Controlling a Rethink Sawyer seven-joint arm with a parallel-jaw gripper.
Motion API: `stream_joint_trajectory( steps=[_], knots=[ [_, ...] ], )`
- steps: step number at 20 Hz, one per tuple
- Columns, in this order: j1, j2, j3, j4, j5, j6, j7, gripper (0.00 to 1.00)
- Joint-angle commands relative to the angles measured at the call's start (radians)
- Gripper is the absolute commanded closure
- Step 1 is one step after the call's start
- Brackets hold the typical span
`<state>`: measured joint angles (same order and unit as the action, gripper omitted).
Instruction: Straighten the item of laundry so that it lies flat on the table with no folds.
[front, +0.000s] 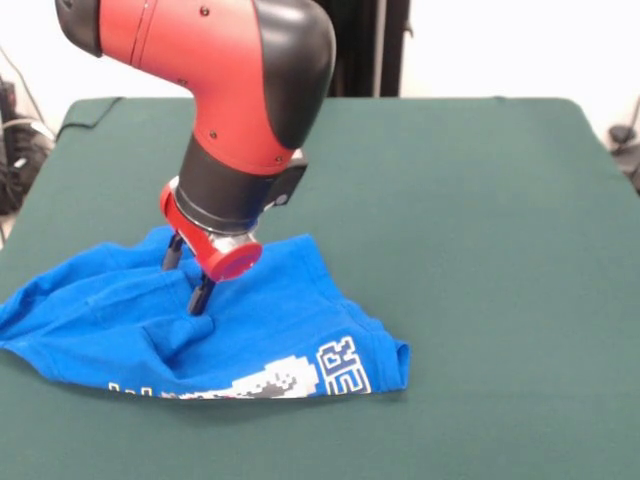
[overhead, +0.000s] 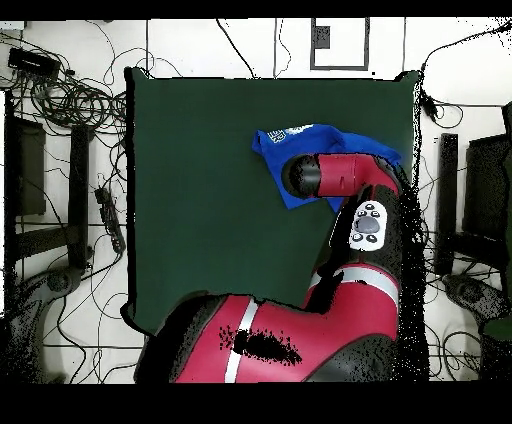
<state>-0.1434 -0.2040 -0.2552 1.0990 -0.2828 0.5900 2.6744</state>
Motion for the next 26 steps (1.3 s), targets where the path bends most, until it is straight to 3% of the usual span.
stream_joint_trajectory(
  steps=[1, 7, 8, 22, 26],
  knots=[
    [0.035, -0.011, 0.038, 0.064, 0.051, 0.034, 0.108, 0.00],
    [0.036, -0.007, 0.024, 0.047, 0.037, 0.046, 0.091, 0.00],
    [0.034, -0.008, 0.024, 0.047, 0.037, 0.044, 0.089, 1.00],
    [0.035, -0.024, -0.023, -0.039, 0.016, 0.141, 0.017, 1.00],
    [0.023, 0.013, -0.009, -0.140, 0.007, 0.123, -0.014, 1.00]
  ],
)
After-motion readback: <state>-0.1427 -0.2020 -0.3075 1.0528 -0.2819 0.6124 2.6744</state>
